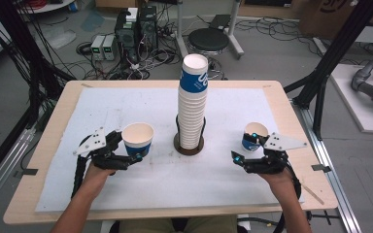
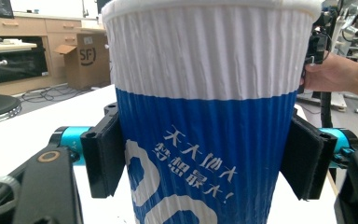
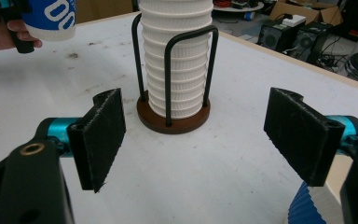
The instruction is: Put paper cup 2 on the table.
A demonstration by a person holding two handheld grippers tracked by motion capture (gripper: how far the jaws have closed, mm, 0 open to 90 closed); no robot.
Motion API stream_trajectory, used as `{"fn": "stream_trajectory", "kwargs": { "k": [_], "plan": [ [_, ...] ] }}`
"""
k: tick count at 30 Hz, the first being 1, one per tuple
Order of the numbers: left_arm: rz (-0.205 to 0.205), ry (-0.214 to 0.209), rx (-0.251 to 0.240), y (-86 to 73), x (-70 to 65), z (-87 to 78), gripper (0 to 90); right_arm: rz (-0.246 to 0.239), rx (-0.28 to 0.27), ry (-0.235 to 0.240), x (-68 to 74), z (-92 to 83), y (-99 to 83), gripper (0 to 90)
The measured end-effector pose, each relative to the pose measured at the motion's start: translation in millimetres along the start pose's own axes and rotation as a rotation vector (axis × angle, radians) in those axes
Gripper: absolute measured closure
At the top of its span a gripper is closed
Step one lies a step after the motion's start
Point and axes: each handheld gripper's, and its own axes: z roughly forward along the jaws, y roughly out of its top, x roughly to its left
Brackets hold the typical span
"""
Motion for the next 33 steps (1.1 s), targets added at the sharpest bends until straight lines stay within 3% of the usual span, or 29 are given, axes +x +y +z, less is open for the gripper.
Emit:
{"fn": "stream_trajectory", "kwargs": {
  "k": [5,10,20,28,33],
  "plan": [
    [-0.005,0.020,-0.031,1.5,2.2,-2.5,26.2,0.000,-0.001,0.001,0.7,-0.4,-0.9,21.1],
    [-0.009,0.031,-0.031,-0.2,7.2,-2.8,26.3,-0.002,-0.001,0.000,0.6,-0.1,-1.0,21.1],
    [-0.039,0.127,-0.057,-11.7,38.3,-7.5,26.9,-0.010,0.001,0.004,2.4,-1.4,-1.2,21.1],
    [-0.131,0.204,-0.062,-24.0,63.0,-17.4,27.3,-0.012,-0.004,0.012,3.2,-3.8,-0.6,21.1],
    [-0.179,0.241,-0.028,-33.0,74.1,-19.7,27.3,-0.014,-0.006,0.008,2.7,-4.4,-0.7,21.1]
  ]
}}
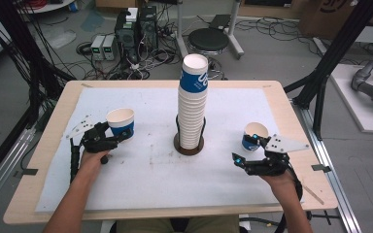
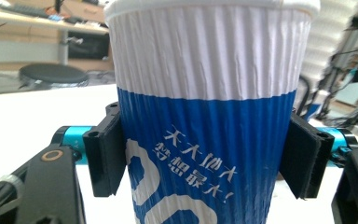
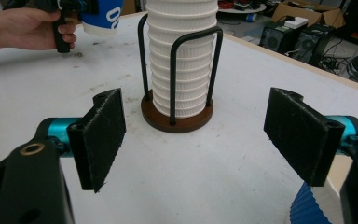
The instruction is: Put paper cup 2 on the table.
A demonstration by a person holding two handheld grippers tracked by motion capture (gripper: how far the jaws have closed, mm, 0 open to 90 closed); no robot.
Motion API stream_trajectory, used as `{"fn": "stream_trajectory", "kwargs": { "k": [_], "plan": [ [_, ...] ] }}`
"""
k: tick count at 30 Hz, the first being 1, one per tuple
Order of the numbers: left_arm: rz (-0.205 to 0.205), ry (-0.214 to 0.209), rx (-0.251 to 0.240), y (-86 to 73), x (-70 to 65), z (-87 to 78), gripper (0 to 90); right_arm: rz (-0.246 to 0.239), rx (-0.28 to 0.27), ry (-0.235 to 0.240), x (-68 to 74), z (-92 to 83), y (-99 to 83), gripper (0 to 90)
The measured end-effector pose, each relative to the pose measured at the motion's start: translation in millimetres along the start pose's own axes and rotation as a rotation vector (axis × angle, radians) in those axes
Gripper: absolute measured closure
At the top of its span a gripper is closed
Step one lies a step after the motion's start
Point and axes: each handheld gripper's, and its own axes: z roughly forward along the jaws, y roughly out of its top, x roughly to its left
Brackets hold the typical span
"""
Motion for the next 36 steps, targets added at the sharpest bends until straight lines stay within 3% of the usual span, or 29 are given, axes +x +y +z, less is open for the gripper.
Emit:
{"fn": "stream_trajectory", "kwargs": {
  "k": [11,19,24,31,36],
  "plan": [
    [0.016,0.051,0.061,-4.9,9.2,1.8,27.3,-0.002,0.000,0.006,1.8,0.1,1.3,21.1],
    [0.088,0.169,0.270,-0.6,5.9,8.2,27.5,0.001,-0.004,0.004,1.6,-0.6,2.5,21.1],
    [0.109,0.219,0.340,-0.7,1.7,11.0,27.5,-0.001,-0.003,0.004,1.7,-0.8,2.2,21.1],
    [0.088,0.228,0.364,0.1,-1.6,-4.0,27.5,0.006,-0.001,0.002,1.9,-1.6,0.9,21.1],
    [0.108,0.225,0.399,-1.3,-5.3,-13.9,27.1,0.001,0.001,0.003,2.6,-2.2,1.1,21.1]
  ]
}}
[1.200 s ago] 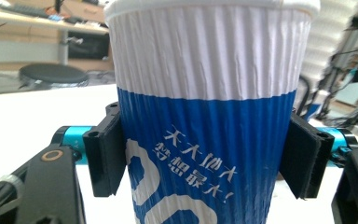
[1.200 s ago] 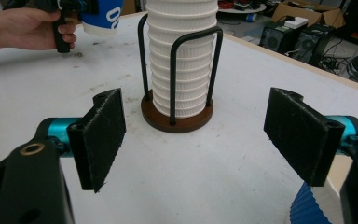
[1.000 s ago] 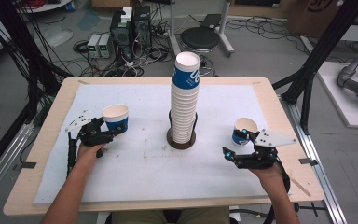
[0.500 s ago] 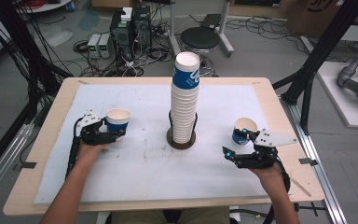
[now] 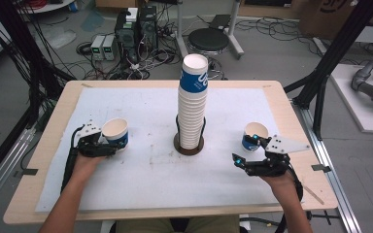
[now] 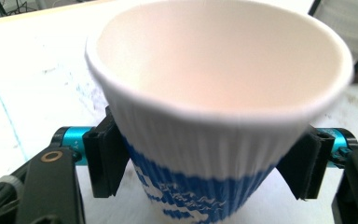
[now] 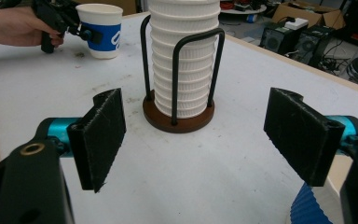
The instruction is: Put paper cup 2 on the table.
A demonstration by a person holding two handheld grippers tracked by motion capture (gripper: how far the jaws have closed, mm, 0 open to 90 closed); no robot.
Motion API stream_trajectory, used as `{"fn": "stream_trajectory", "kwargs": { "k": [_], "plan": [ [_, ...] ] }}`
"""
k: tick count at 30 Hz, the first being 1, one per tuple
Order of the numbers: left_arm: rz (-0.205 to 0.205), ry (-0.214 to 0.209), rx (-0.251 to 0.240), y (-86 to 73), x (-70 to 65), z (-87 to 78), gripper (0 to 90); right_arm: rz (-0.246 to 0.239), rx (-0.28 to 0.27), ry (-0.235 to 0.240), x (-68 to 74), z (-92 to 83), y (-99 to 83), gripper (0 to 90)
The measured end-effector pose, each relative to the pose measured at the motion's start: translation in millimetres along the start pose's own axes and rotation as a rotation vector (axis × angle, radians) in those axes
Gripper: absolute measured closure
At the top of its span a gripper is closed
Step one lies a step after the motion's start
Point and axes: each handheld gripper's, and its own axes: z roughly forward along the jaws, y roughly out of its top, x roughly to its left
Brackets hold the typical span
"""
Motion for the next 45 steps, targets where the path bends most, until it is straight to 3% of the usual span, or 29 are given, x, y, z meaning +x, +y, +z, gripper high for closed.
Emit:
{"fn": "stream_trajectory", "kwargs": {
  "k": [8,13,17,23,28,33,37,40,45],
  "plan": [
    [0.008,0.025,0.020,-1.5,-4.4,-4.6,24.8,0.002,-0.003,0.001,-1.5,-1.1,-0.9,21.1],
    [-0.049,0.013,0.004,-2.7,-5.2,-5.5,20.4,0.006,-0.003,-0.002,-2.5,-2.1,-1.4,21.1],
    [-0.057,0.017,-0.007,-3.7,-7.1,-13.0,16.5,0.008,-0.003,-0.006,-3.3,-3.6,-1.9,21.1],
    [-0.067,-0.007,-0.081,-7.8,-12.8,-37.9,15.8,0.007,-0.009,-0.018,-5.5,-8.2,-3.0,21.1],
    [-0.074,0.029,-0.143,-9.4,-11.6,-54.4,15.8,0.012,-0.008,-0.026,-7.2,-11.6,-5.3,21.1],
    [-0.106,0.051,-0.285,-4.8,-8.5,-72.2,15.5,0.015,-0.009,-0.037,-8.4,-15.0,-6.3,21.1],
    [-0.121,0.035,-0.383,-0.3,-10.0,-80.2,15.5,0.014,-0.004,-0.077,-9.1,-17.6,-8.3,21.1],
    [-0.104,-0.003,-0.439,3.9,-12.7,-83.7,15.2,0.009,0.006,-0.124,-10.2,-19.6,-10.9,21.1],
    [-0.053,-0.017,-0.458,6.8,-19.4,-84.1,13.8,0.002,0.025,-0.199,-13.1,-25.0,-11.7,21.1]
  ]
}}
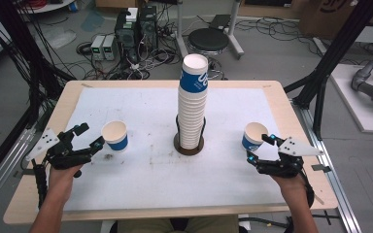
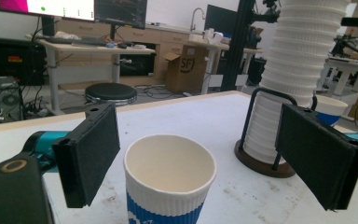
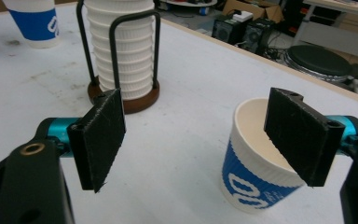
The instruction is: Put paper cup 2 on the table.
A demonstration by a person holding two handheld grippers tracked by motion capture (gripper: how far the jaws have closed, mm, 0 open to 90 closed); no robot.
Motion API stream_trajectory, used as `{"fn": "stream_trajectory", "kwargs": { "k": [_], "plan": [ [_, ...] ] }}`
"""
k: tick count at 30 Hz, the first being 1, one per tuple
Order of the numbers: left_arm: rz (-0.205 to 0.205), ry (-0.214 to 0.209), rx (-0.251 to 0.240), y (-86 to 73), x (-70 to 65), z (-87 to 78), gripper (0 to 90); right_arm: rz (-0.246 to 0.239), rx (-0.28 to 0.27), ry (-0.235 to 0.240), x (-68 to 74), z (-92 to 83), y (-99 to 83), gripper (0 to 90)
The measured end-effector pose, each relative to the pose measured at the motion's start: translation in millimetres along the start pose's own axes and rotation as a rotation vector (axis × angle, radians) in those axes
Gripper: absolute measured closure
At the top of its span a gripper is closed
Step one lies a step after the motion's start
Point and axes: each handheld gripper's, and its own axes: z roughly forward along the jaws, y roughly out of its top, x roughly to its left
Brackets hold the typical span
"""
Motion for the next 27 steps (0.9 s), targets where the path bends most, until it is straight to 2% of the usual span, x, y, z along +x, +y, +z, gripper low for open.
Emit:
{"fn": "stream_trajectory", "kwargs": {
  "k": [2,5,13,21,27],
  "plan": [
    [0.011,0.007,0.005,0.7,-2.8,0.5,13.9,0.004,0.002,-0.011,-1.9,-1.9,-1.0,21.1],
    [0.019,-0.004,0.015,1.2,-5.8,0.4,14.0,0.008,-0.003,-0.021,-5.2,-5.1,-3.0,21.1],
    [0.018,-0.010,0.027,-0.9,-10.6,-5.3,14.2,0.026,-0.023,-0.036,-8.0,-12.1,-3.1,21.1],
    [0.021,-0.016,0.017,-0.2,-12.8,-11.5,14.3,0.044,-0.044,-0.031,-6.2,-16.9,-0.7,21.1],
    [0.041,-0.025,0.035,-1.1,-15.2,-10.3,14.6,0.054,-0.054,-0.027,-3.2,-17.5,1.4,21.1]
  ]
}}
